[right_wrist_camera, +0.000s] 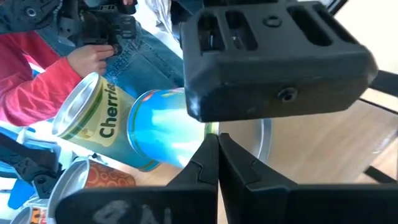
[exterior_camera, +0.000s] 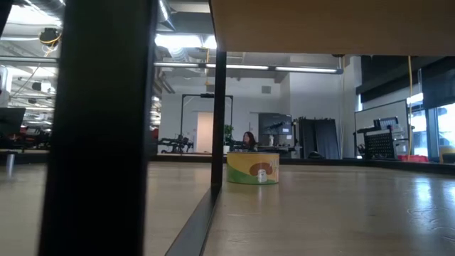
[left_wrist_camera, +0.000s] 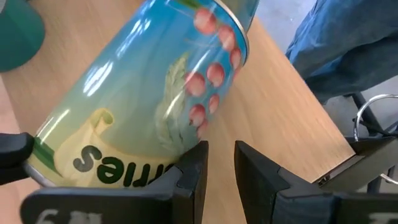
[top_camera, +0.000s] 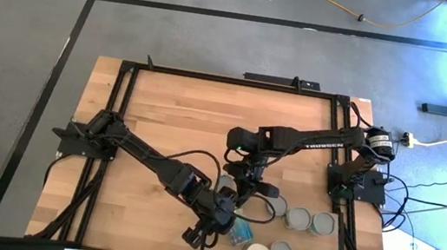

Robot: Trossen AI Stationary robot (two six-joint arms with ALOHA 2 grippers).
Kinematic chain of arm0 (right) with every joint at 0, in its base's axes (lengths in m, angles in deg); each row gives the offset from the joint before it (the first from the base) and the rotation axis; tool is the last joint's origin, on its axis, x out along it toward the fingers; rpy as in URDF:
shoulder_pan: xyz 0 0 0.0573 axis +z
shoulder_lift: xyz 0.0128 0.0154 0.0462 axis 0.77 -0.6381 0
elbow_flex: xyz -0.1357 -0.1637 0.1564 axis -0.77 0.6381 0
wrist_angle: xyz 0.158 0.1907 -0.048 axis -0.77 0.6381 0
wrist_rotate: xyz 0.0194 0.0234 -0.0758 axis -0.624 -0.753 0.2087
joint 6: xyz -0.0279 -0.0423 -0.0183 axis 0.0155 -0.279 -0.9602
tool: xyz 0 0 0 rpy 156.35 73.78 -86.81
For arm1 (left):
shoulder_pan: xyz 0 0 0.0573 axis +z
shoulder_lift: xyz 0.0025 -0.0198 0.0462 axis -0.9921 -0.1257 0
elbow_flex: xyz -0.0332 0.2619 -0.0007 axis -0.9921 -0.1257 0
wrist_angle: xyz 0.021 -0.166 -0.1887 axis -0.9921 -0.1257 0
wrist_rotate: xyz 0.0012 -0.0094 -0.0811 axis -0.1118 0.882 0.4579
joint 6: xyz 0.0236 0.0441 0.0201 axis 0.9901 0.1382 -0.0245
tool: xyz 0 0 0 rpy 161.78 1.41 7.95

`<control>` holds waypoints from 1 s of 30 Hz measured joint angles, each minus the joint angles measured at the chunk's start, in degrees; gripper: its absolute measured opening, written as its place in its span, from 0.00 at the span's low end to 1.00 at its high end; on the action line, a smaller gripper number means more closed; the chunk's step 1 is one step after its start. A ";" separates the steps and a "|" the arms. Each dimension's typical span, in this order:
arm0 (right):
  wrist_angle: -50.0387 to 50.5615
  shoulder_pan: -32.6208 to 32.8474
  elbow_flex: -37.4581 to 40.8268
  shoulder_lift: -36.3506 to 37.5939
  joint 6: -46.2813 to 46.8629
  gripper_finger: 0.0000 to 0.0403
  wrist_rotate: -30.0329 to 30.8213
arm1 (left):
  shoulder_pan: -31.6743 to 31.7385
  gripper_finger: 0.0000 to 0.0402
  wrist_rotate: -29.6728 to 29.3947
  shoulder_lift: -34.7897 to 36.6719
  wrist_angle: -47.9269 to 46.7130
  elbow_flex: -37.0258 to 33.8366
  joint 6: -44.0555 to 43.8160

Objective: Pick and place cans onto a shelf
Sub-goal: Put the blue canned cherries on the shelf

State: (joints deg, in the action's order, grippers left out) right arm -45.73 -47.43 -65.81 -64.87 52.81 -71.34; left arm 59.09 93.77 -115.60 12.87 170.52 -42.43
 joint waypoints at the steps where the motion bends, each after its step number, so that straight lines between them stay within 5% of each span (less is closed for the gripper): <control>1: -0.06 -0.10 0.00 0.00 0.00 0.00 0.22 | 0.00 0.18 -0.10 0.00 -0.41 0.00 -0.36; 30: 4.50 -1.03 -3.65 -0.26 -3.02 0.00 7.81 | 0.00 0.18 -8.21 6.75 -10.36 0.04 -3.61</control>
State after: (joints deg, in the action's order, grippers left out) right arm -41.23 -48.46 -69.46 -65.14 49.79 -63.53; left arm 59.10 85.56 -108.85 2.51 170.56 -46.04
